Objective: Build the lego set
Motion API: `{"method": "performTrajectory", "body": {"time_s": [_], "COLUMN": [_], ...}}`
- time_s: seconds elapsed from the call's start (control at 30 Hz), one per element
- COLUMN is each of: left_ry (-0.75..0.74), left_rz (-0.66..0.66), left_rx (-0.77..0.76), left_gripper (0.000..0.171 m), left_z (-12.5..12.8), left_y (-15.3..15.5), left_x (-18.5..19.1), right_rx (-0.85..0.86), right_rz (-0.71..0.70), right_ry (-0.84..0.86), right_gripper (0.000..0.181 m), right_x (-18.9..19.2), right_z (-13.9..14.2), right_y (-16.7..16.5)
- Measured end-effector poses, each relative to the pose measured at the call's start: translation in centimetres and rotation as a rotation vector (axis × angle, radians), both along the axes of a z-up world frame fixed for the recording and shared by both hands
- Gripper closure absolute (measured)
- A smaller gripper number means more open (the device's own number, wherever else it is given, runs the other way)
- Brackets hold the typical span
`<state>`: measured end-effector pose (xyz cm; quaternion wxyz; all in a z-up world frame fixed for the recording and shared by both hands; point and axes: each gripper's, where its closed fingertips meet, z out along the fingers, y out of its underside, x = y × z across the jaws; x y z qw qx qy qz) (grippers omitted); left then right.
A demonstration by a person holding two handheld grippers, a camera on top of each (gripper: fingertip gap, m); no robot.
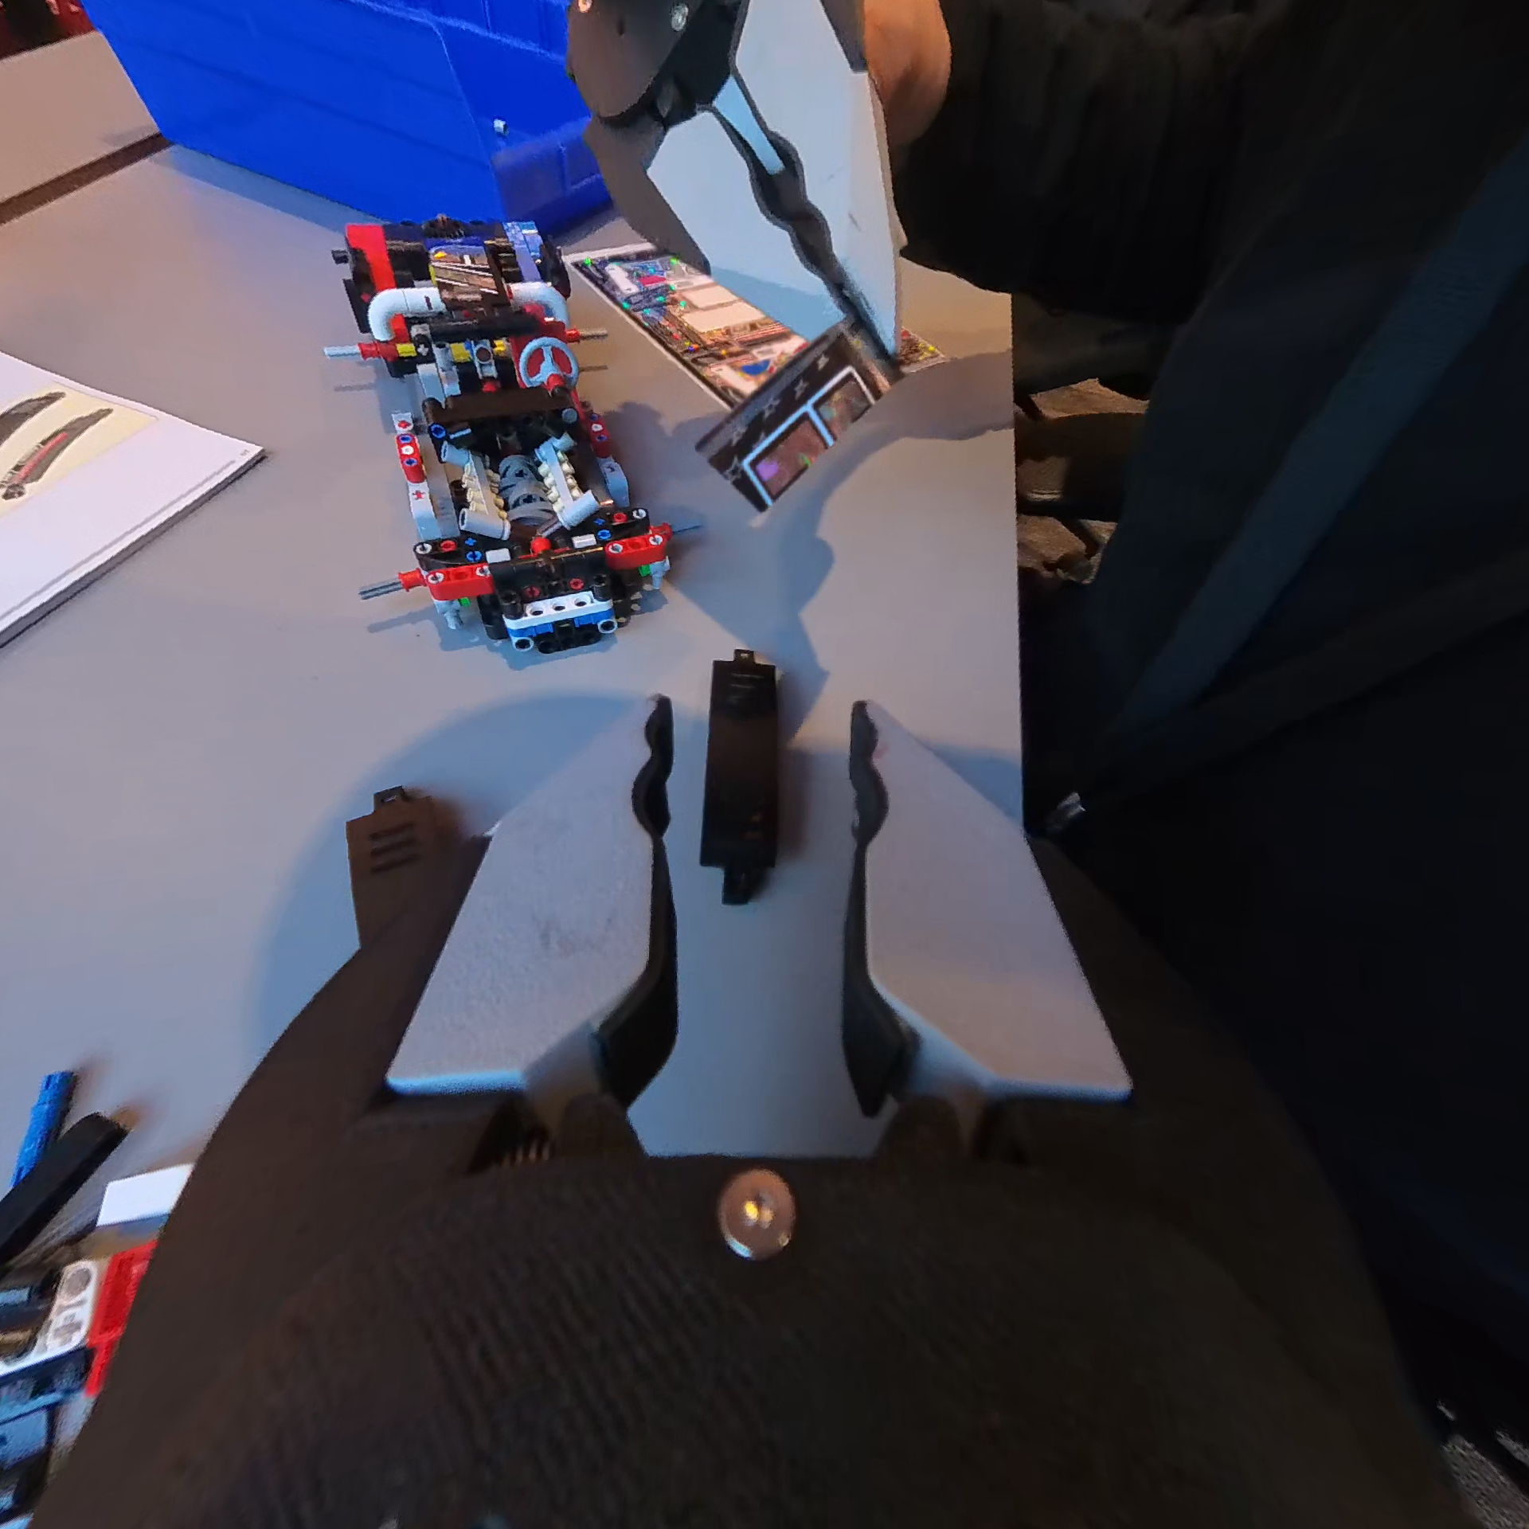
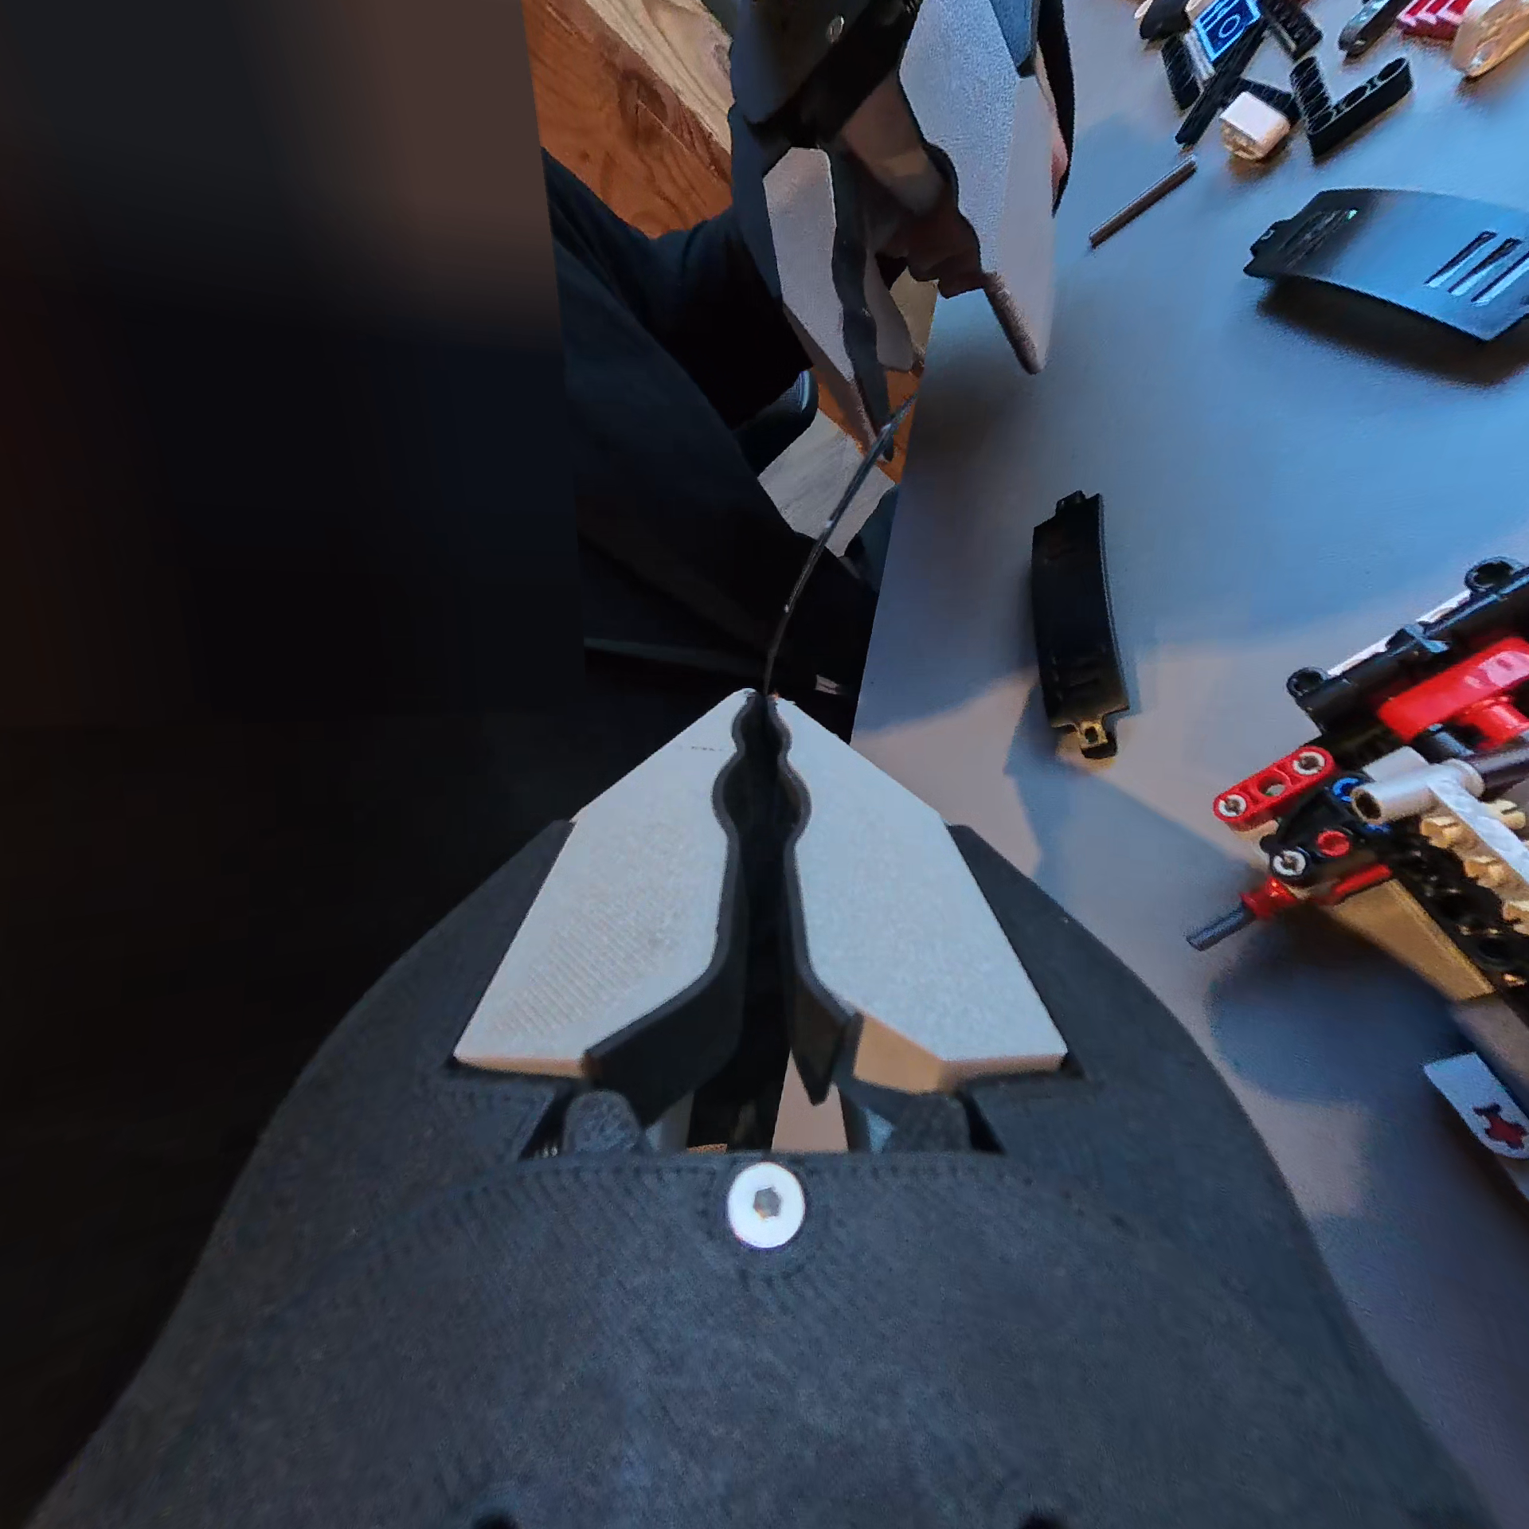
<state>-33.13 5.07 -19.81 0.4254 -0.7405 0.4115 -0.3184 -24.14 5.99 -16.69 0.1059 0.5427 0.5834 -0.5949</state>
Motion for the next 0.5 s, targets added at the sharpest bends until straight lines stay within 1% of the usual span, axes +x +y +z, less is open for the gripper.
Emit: {"method": "performTrajectory", "body": {"time_s": [0.27, 0.5], "left_ry": [-0.008, 0.008], "left_rz": [0.011, 0.02], "left_rx": [-0.002, -0.011], "left_gripper": [0.132, 0.133], "left_z": [-0.24, -0.66], "left_y": [-0.38, -0.63], "left_x": [0.51, 0.43], "right_rx": [0.005, 0.003], "right_rz": [0.012, 0.007], "right_ry": [-0.002, 0.001], "right_gripper": [0.181, 0.181], "right_x": [0.01, -0.07], "right_z": [-0.28, -0.29], "right_y": [-0.9, -0.92]}}
